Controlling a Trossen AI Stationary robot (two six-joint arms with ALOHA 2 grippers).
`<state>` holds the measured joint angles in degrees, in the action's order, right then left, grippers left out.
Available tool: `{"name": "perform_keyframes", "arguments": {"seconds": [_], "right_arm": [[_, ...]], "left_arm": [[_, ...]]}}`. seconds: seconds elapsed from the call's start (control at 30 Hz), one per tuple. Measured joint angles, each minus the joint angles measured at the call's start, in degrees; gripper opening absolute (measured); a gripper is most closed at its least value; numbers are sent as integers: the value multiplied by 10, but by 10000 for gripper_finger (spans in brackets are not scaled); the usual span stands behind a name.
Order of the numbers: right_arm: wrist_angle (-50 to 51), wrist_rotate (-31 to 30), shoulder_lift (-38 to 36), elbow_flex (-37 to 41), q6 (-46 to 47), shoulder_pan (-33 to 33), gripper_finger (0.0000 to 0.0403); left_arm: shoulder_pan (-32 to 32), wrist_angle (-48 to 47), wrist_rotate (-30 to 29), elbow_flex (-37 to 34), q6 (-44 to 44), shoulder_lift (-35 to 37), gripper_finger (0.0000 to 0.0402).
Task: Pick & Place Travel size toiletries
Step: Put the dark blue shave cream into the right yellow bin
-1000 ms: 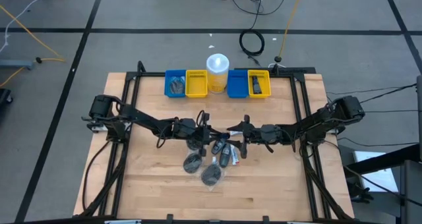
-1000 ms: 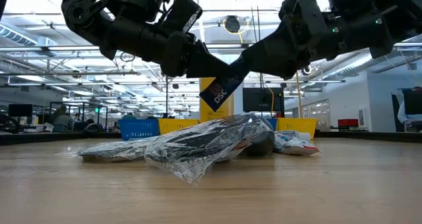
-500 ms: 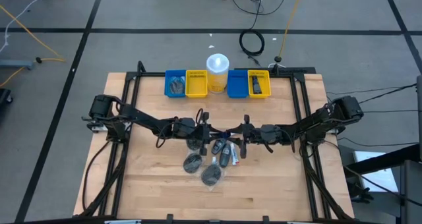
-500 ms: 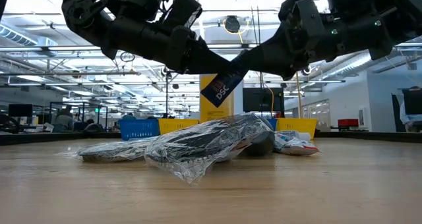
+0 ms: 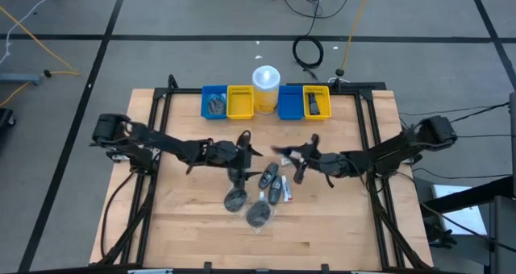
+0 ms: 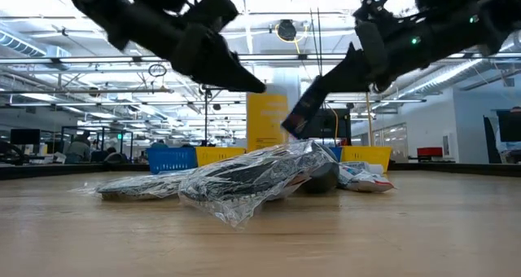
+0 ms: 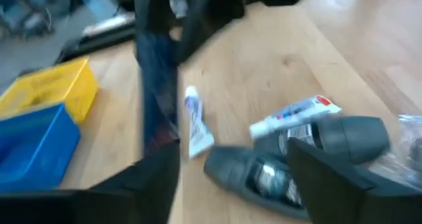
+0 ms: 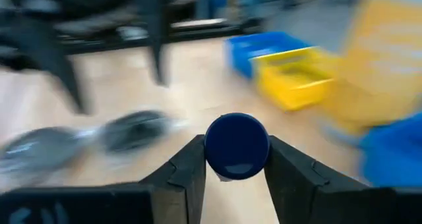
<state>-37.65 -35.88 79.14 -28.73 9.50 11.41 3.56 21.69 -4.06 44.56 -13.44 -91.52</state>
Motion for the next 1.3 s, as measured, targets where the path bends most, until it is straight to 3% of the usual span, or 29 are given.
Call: {"name": "perform_keyframes", "arguments": {"seconds": [0.2, 0.37, 0.43, 0.57, 0.77, 1.0, 1.3], "right_arm": [[113, -209, -114, 0, -41, -20, 122], [134, -283, -170, 0, -86, -116, 122], [138, -278, -171, 0, -87, -171, 122], [154, -184, -147, 0, -55, -284, 122], [133, -81, -75, -1, -31, -401, 123], [105, -27, -4, 0, -31, -453, 123], [90, -24, 49, 0, -30, -471, 155]], "left_arm": [[34, -126, -112, -15, 119, 58, 355], [87, -4, -172, -93, 189, 51, 353], [105, 59, -192, -131, 226, 43, 344], [135, 178, -245, -186, 295, 26, 324], [158, 249, -321, -211, 314, -20, 299], [156, 290, -321, -209, 304, -67, 283], [157, 299, -320, -209, 297, -71, 283]]}}
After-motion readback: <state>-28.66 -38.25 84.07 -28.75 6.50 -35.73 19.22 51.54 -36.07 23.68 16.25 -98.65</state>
